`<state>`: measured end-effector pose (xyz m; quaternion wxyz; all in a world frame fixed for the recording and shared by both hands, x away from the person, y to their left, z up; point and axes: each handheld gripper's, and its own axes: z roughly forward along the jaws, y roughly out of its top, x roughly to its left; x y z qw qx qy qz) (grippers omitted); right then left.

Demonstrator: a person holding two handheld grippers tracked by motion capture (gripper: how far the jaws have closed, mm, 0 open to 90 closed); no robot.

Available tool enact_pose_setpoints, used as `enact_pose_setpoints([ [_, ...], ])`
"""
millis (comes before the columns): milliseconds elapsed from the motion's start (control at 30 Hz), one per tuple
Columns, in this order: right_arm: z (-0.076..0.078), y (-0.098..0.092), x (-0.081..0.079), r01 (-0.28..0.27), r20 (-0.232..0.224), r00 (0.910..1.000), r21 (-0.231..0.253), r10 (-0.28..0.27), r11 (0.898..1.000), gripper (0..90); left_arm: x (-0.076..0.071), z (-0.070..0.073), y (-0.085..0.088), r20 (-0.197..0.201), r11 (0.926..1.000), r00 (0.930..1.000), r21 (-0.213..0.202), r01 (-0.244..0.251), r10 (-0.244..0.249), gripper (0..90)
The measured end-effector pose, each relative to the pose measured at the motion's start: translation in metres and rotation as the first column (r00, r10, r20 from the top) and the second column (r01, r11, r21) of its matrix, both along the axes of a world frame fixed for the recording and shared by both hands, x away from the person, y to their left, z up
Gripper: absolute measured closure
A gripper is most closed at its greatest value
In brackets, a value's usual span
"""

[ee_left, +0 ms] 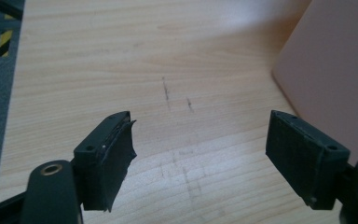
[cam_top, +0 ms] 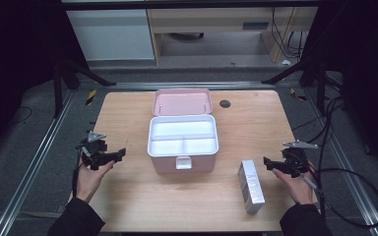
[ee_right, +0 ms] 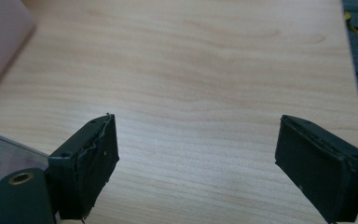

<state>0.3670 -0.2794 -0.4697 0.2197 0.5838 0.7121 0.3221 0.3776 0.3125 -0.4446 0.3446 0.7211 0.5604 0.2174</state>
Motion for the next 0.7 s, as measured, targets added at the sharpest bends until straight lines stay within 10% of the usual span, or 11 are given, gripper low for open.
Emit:
enact_pose_setpoints([
  [233, 0.038, 0.010, -0.013, -0.024, 0.067, 0.9974, -0.010, 0.025, 1.000, 13.0, -0.014, 0.003, 0.002, -0.007, 0.9994, 0.9998, 0.029, 0.017, -0.017, 24.9],
  [700, 0.069, 0.063, -0.034, -0.160, -0.068, 0.9848, -0.003, 0.160, 0.987, 17.2, -0.014, -0.003, -0.009, -0.042, 0.9957, 0.9974, 0.070, 0.062, -0.059, 25.9],
])
